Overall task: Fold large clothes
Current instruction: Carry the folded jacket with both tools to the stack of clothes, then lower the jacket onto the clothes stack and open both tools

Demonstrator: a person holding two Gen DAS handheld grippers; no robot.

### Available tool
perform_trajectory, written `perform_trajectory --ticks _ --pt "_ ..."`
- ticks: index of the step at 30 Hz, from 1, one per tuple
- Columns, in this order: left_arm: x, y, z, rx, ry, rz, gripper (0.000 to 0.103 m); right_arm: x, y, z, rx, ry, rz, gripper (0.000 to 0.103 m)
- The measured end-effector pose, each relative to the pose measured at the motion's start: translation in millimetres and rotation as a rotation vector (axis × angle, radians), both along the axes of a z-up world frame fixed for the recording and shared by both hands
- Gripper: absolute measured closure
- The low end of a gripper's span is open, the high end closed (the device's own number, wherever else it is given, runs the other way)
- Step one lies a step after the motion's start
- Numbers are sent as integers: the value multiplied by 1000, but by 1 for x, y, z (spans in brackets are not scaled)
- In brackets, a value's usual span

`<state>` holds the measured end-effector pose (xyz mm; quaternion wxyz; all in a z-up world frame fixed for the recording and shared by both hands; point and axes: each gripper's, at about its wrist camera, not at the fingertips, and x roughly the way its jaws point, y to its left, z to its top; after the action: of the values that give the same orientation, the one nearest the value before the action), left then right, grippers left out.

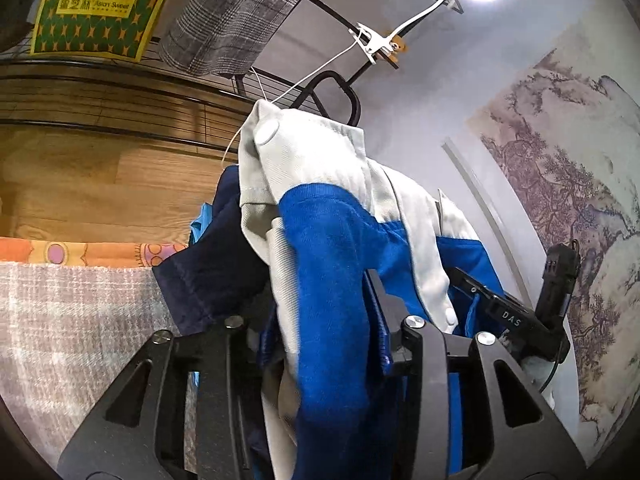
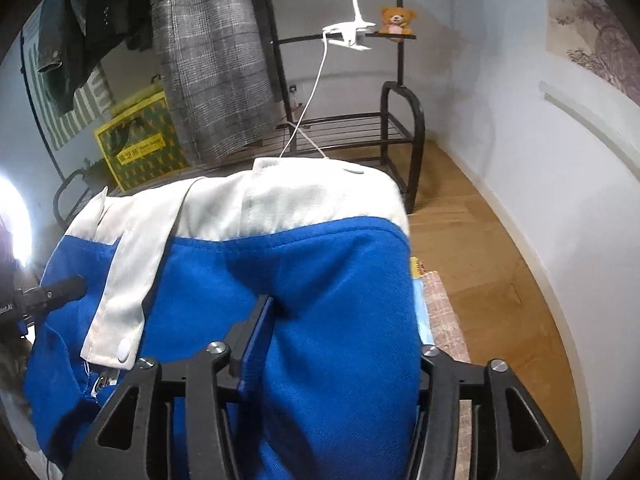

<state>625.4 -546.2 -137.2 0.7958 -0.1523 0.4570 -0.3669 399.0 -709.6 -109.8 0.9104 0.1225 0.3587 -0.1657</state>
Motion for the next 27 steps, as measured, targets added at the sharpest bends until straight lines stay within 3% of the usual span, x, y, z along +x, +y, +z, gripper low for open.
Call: perform_trajectory --ticks 9,16,27 --pt "-40 21 61 45 -112 14 63 -54 10 54 -15 -123 -65 45" --pt "-98 44 129 67 -234 -27 63 -92 46 101 -69 -156 -52 45" --pt "-192 96 230 50 -352 -36 63 -167 117 186 -126 -228 -18 45"
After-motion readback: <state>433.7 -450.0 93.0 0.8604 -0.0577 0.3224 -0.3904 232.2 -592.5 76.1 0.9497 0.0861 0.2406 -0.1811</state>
